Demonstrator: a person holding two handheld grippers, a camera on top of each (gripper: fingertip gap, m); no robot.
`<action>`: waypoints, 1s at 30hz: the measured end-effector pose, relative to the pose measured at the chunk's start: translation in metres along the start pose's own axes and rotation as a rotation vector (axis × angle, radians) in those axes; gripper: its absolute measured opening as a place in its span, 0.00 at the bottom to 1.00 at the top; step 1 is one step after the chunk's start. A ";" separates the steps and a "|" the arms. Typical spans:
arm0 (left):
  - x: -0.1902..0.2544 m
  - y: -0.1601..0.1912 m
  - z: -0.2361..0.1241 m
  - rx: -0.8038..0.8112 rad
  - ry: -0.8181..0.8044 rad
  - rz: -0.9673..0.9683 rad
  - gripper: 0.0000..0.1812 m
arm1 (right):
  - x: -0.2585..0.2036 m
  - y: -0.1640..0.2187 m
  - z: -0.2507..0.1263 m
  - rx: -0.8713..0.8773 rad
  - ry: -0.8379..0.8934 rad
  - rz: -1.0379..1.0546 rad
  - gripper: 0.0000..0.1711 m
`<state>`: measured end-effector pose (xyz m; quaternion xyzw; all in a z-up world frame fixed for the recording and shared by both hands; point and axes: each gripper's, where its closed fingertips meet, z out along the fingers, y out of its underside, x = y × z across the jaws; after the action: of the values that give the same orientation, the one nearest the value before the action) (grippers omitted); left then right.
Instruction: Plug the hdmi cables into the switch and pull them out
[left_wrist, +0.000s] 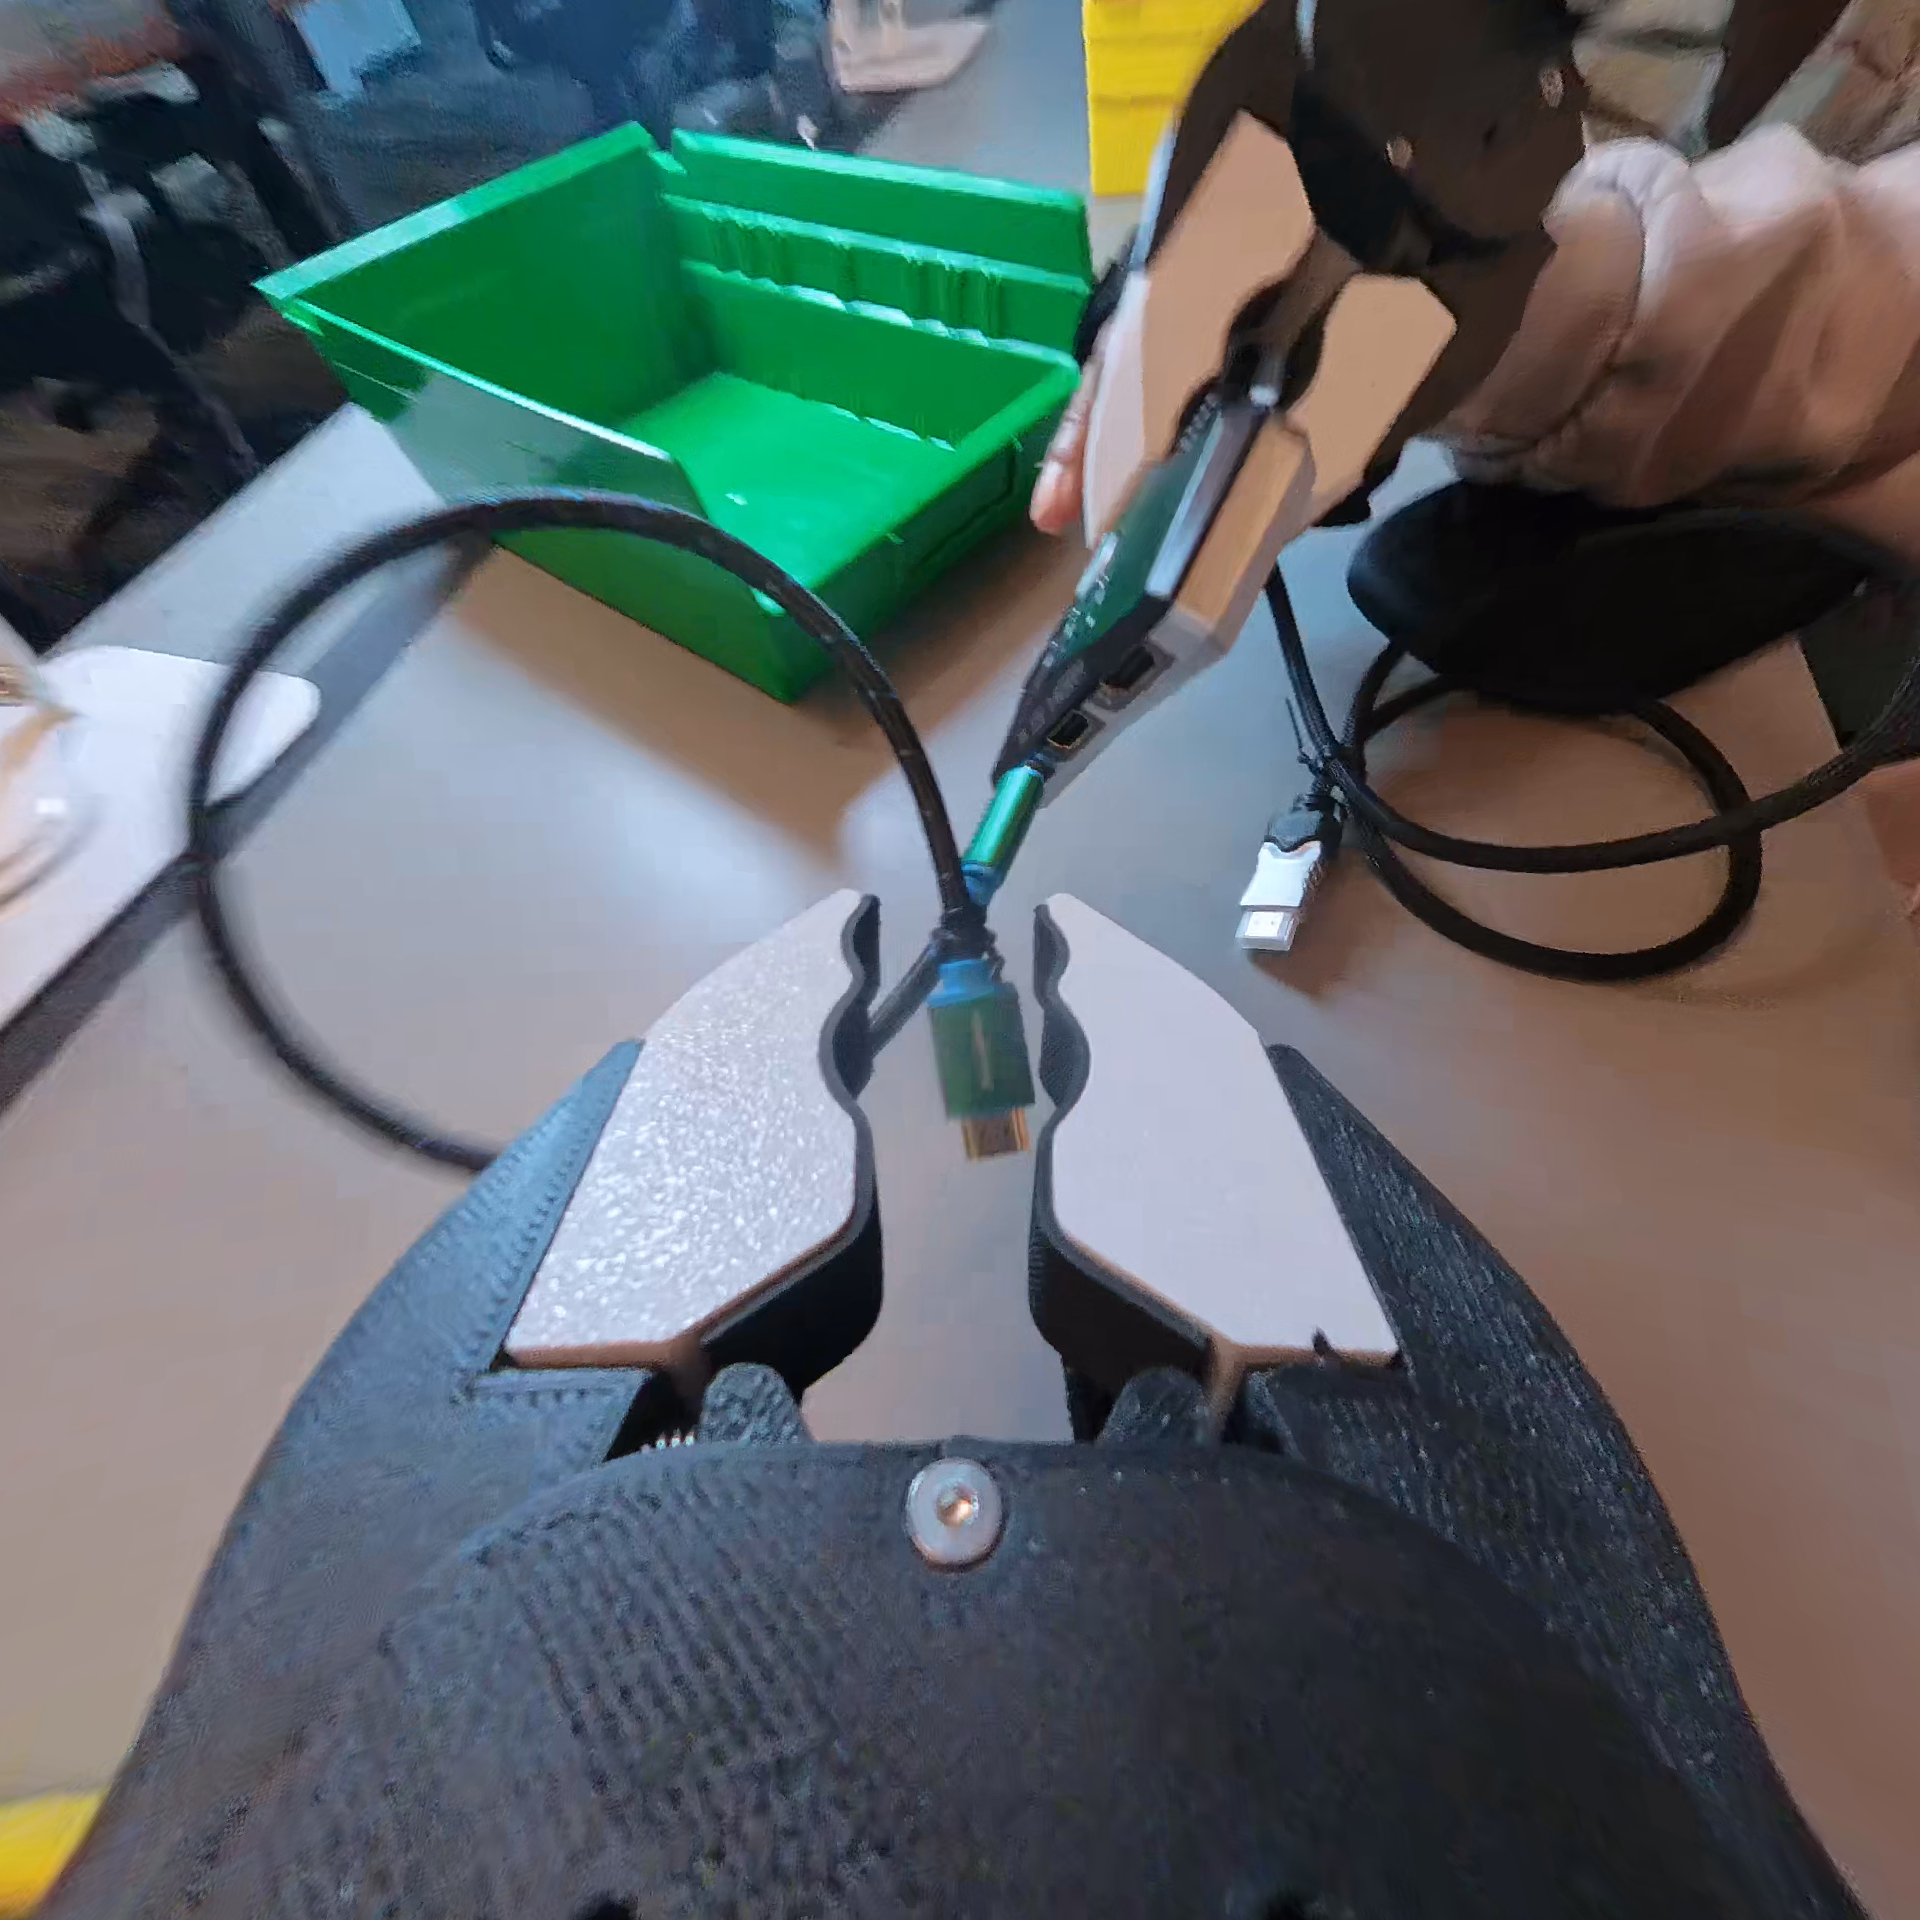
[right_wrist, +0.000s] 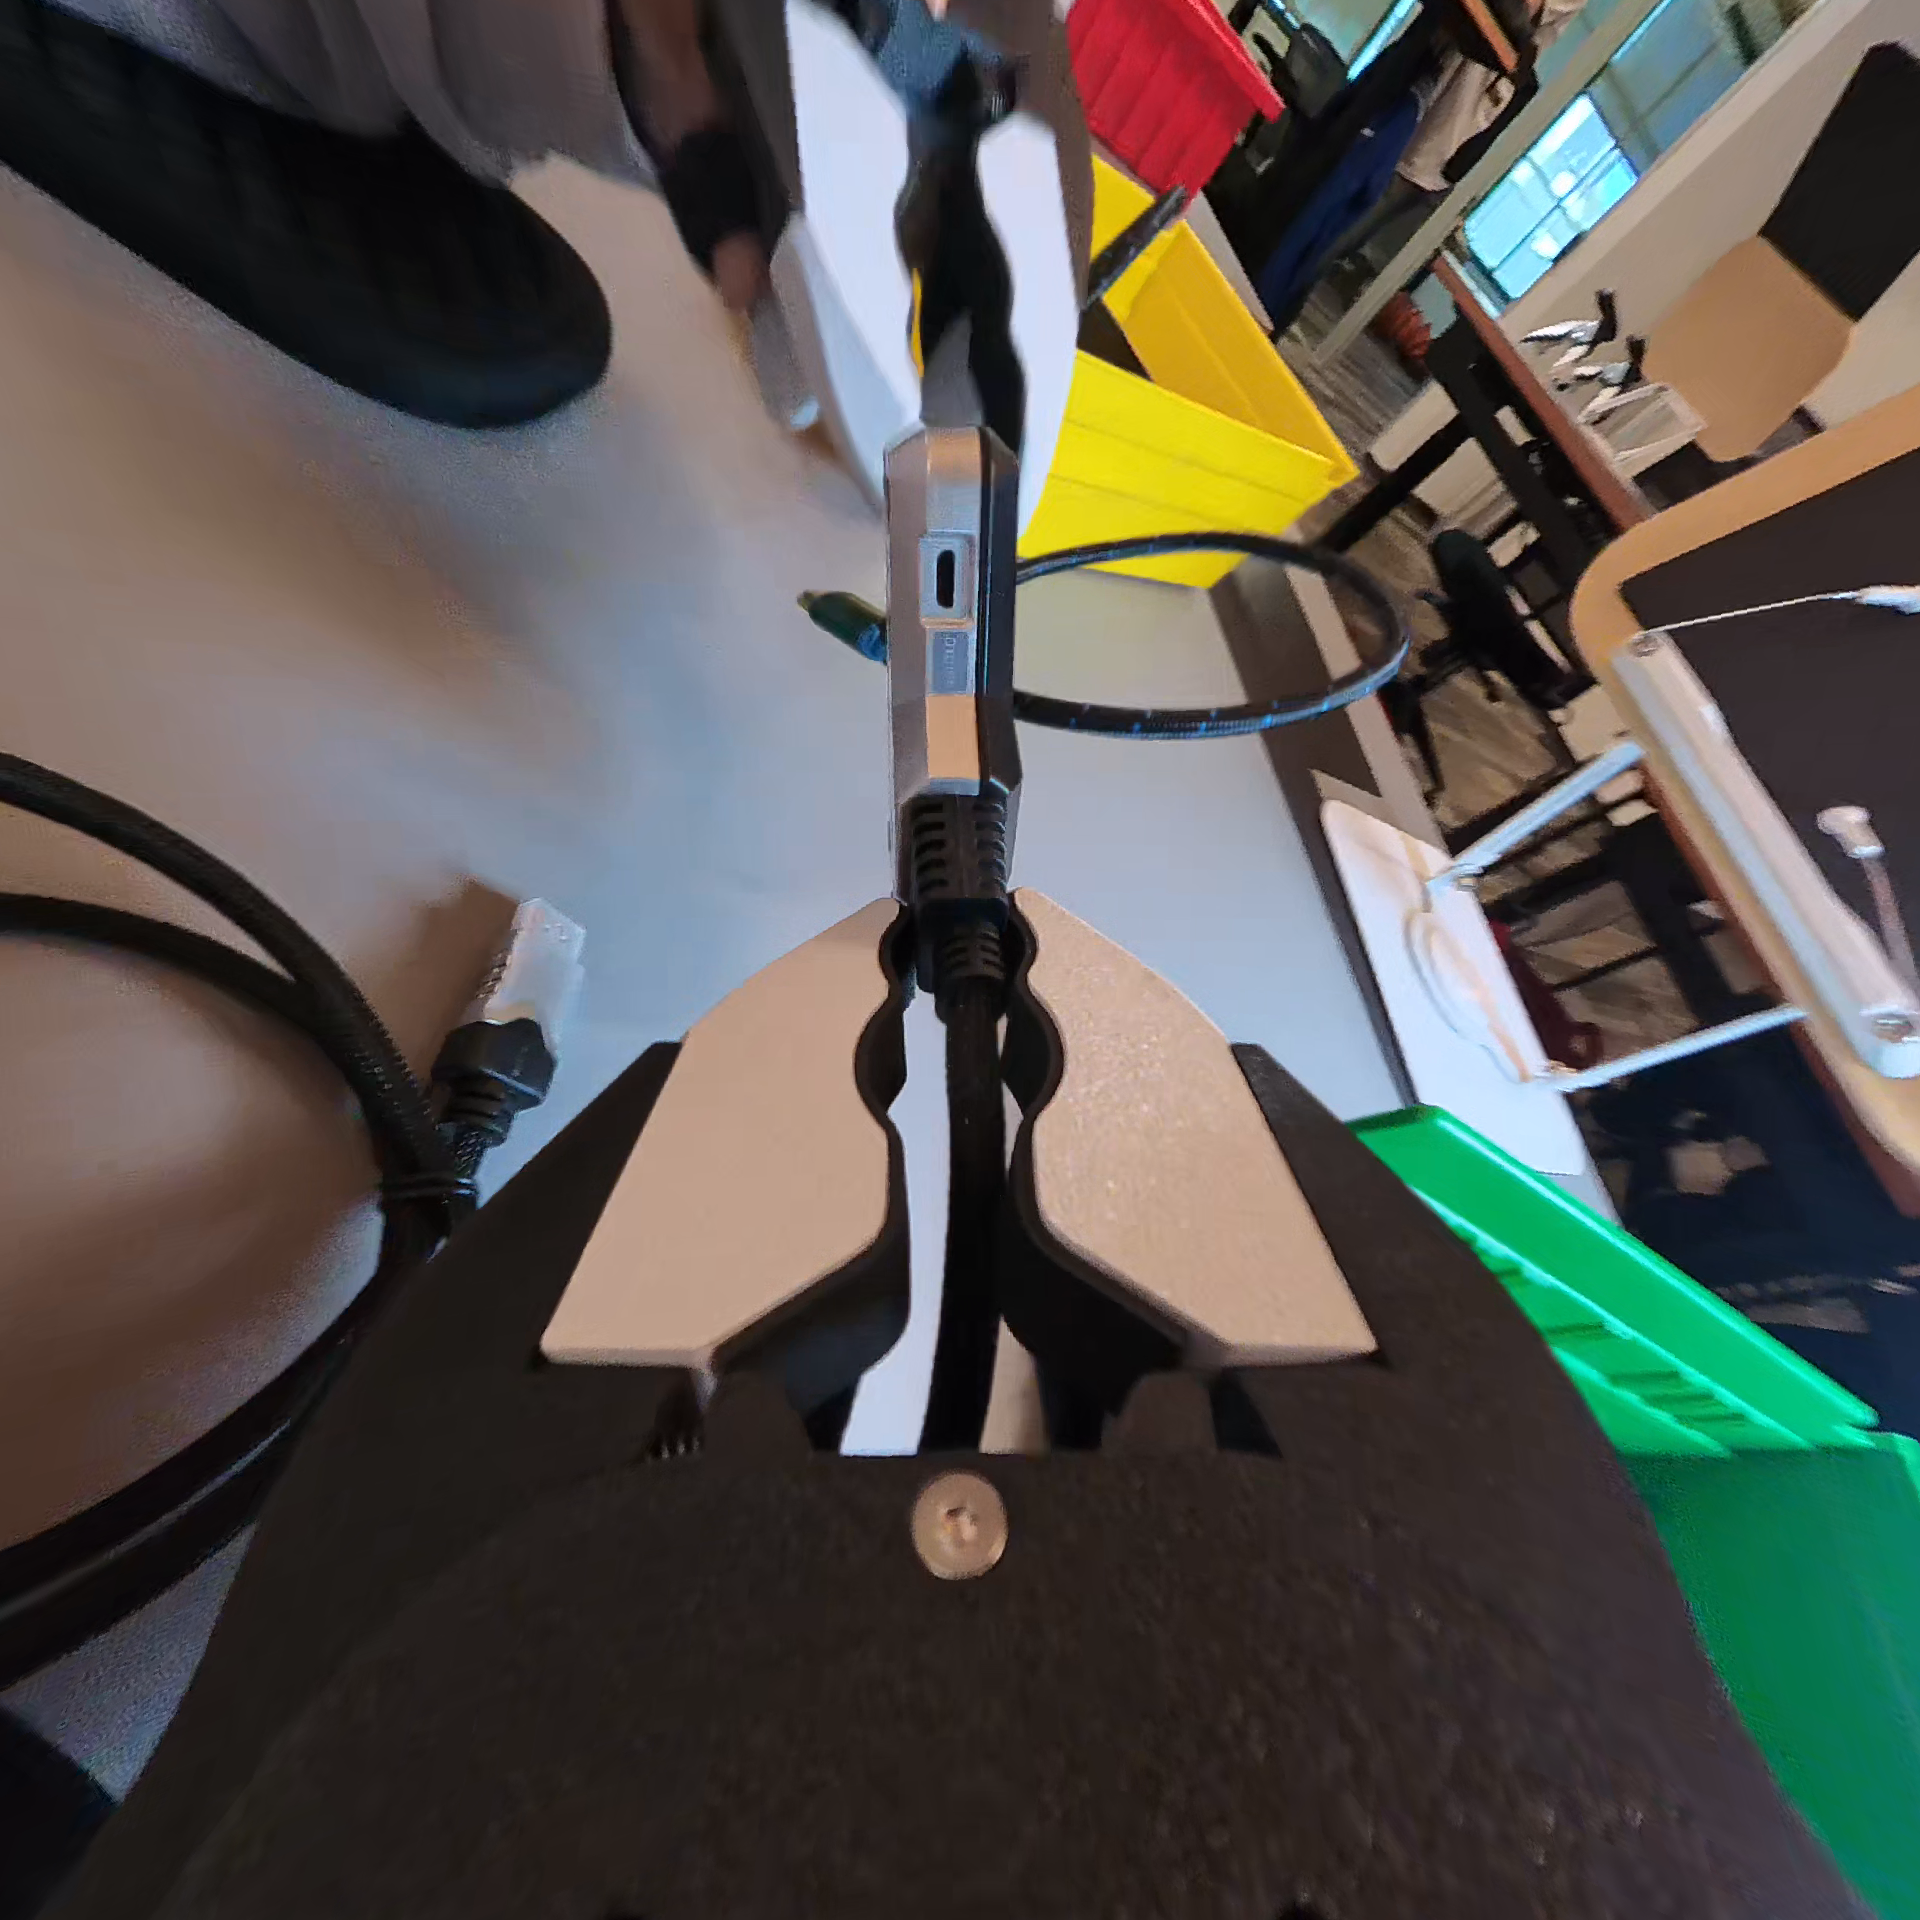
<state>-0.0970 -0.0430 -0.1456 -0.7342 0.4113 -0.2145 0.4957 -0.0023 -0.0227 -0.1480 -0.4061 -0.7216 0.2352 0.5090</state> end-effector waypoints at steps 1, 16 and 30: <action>-0.008 -0.007 -0.013 0.035 -0.034 -0.007 0.18 | 0.004 0.000 -0.002 -0.013 0.032 -0.034 0.08; -0.015 -0.002 -0.076 0.227 0.022 -0.108 0.30 | 0.017 -0.071 -0.031 0.232 0.267 -0.249 0.08; 0.065 -0.056 0.002 0.309 0.079 0.523 0.11 | -0.017 -0.061 0.003 0.226 -0.005 0.015 0.15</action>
<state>-0.0364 -0.0851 -0.1016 -0.5104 0.5679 -0.1680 0.6235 -0.0239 -0.0707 -0.1124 -0.3510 -0.6887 0.3199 0.5478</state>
